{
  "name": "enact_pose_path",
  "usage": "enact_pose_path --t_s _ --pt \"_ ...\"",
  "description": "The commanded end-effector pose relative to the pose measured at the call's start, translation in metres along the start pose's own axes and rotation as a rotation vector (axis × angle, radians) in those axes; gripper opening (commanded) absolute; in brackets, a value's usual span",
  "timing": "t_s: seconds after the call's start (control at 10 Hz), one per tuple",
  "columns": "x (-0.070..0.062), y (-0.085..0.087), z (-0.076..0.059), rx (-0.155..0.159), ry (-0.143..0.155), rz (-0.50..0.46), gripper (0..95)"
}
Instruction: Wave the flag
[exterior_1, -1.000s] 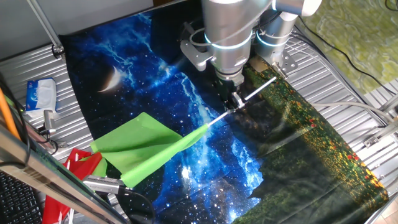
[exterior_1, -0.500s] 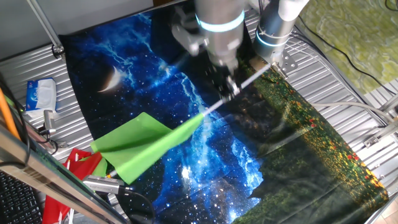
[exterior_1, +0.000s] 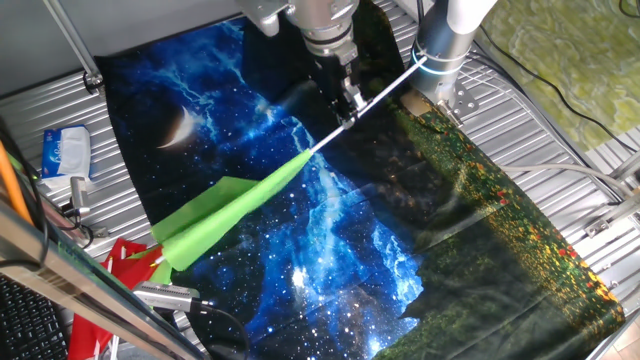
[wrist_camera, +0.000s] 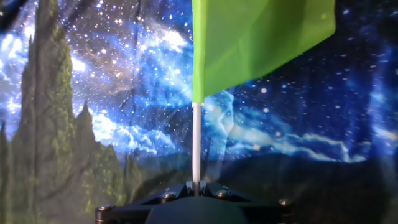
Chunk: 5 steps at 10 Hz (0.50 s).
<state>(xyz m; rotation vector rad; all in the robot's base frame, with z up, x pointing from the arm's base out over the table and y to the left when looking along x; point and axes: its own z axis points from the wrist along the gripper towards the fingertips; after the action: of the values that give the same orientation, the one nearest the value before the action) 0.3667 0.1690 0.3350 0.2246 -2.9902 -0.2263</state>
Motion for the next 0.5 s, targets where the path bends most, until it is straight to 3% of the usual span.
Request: enact_pose_path --t_s 0.1,0.3,0.5 --pt "0.005 -0.003 -0.009 -0.010 0.001 -0.009 0.0" --pt "0.008 -0.004 -0.037 -0.019 0.020 -0.010 0.0" --pt "0.011 -0.005 -0.049 -0.020 0.028 -0.010 0.0"
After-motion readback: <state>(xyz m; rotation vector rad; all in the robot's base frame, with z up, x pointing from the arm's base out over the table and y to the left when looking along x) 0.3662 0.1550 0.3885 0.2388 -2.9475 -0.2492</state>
